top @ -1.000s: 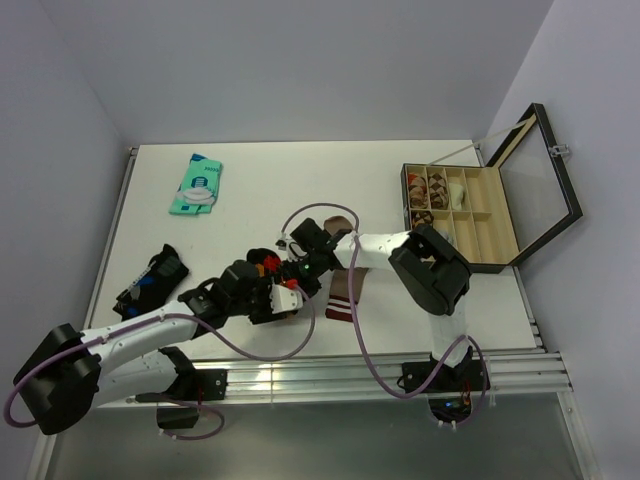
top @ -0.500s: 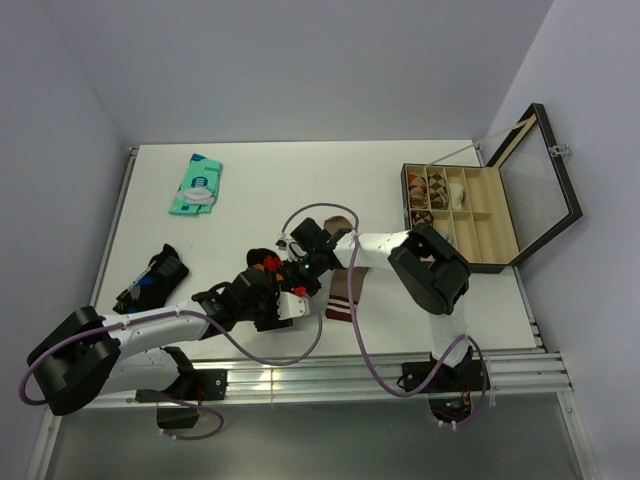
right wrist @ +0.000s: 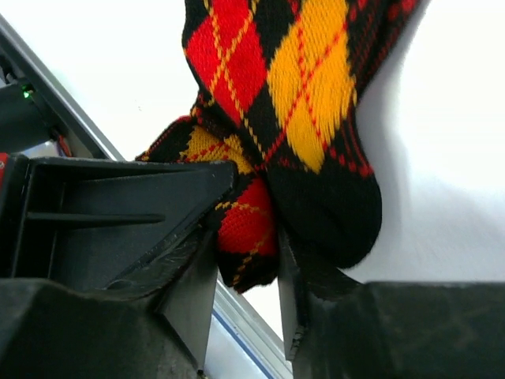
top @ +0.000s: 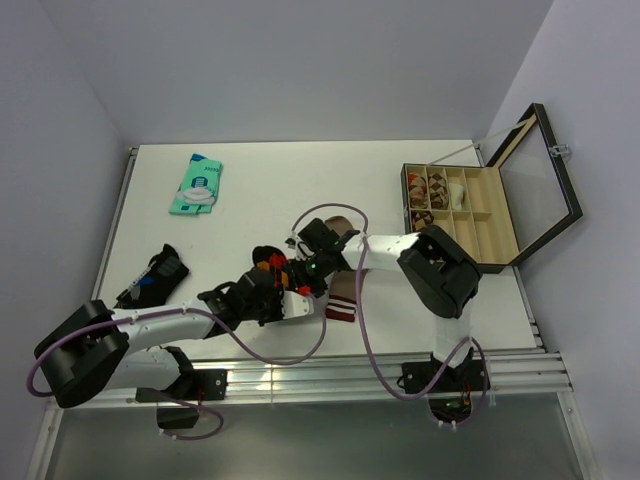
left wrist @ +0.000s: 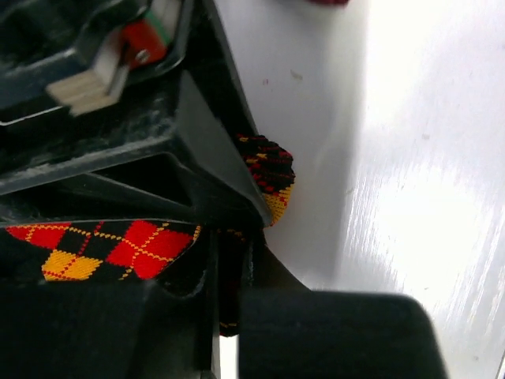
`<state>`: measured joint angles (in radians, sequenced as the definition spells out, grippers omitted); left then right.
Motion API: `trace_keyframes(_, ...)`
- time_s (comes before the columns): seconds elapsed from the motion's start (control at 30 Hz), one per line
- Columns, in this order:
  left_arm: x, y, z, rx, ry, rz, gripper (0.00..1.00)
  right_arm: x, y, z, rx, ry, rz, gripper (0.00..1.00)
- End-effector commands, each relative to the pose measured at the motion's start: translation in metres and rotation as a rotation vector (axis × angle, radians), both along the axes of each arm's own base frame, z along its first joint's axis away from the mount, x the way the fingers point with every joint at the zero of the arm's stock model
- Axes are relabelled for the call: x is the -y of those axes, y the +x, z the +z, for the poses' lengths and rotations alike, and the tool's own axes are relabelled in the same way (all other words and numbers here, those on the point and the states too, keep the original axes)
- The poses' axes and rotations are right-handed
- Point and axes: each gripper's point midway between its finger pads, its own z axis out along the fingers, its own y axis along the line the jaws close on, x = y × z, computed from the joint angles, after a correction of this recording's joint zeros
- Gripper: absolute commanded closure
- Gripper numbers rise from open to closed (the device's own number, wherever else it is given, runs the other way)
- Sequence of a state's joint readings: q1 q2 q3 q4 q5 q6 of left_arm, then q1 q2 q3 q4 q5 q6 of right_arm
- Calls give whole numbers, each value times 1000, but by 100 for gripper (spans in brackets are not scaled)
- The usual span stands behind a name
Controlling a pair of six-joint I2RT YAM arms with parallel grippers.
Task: Roll the socks
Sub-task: Roll the sock at the center of the board.
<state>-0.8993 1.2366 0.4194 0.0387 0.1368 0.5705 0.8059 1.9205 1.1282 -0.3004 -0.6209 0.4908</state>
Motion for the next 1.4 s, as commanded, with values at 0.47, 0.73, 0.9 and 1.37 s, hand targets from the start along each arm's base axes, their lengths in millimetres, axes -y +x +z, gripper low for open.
trace_keyframes(0.47,-5,-60,-10,-336,44,-193,100,71,60,31,297,-53,-387,49)
trace_keyframes(0.73,-29,-34,-2,-562,7,-147,100,84,64,27,328,-55,-462,49)
trace_keyframes(0.9,-40,-34,-7,-720,18,-169,100,93,65,25,362,-53,-503,49)
trace_keyframes(1.37,-65,-44,-20,-1141,127,-207,100,42,14,90,806,246,-221,49)
